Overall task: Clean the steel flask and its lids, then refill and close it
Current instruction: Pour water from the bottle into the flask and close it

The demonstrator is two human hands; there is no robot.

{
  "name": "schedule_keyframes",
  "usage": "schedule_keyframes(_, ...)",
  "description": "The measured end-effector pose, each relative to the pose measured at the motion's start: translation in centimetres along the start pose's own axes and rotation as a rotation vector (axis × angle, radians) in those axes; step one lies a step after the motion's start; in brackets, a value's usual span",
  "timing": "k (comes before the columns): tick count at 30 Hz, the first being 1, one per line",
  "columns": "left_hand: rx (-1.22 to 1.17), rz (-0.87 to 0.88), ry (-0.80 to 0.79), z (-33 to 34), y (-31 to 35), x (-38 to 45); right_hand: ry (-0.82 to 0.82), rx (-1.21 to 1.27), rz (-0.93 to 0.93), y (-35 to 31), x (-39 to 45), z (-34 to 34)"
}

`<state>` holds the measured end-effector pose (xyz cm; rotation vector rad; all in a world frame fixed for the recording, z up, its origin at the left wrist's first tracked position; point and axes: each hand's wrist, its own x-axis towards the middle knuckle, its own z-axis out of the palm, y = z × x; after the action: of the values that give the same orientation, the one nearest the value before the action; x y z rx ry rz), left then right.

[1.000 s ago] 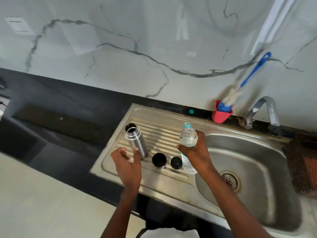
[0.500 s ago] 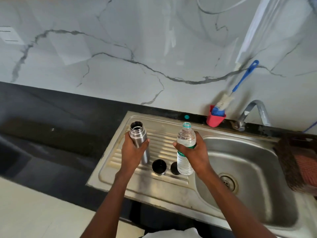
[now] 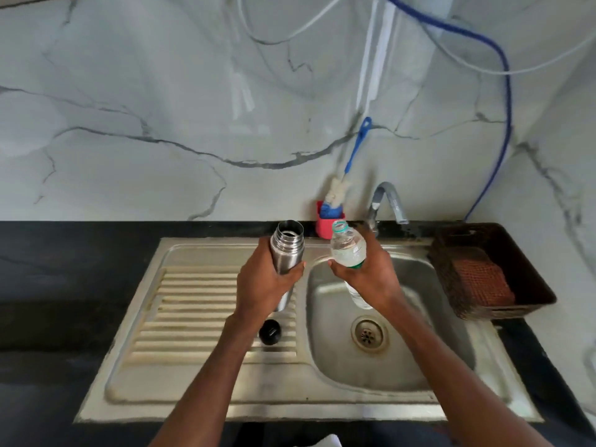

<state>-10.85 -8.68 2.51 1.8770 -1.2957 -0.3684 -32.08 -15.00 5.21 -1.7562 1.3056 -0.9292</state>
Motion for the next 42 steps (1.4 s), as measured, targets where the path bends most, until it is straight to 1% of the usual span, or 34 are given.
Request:
schedule_keyframes(5, 0.049, 0.074, -0.099, 4.9, 2.0, 0.2, -0.010, -0.202, -0.008, 2.3, 0.6, -4.0)
schedule_keyframes(10, 0.186, 0.106, -0.101, 8.7, 3.2, -0.2, -0.053, -0.351, 0.000, 4.0, 1.5, -5.9)
schedule_keyframes(13, 0.215, 0.095, -0.110, 9.6, 3.4, 0.0, -0.117, -0.456, -0.010, 4.4, 2.0, -6.5)
schedule_keyframes(17, 0.252, 0.119, -0.118, 9.9, 3.1, 0.2, -0.198, -0.590, -0.033, 4.7, 2.3, -6.7)
schedule_keyframes(25, 0.236, 0.106, -0.086, 9.4, 2.6, -0.3, -0.276, -0.847, -0.126, 4.3, 3.2, -7.0)
schedule_keyframes(34, 0.222, 0.062, -0.062, 8.2, 2.1, -0.7, -0.320, -1.014, -0.236, 3.5, 3.7, -6.5)
schedule_keyframes(42, 0.226, 0.019, -0.057, 7.3, 2.1, -1.3, -0.330, -1.065, -0.302, 2.9, 4.0, -6.1)
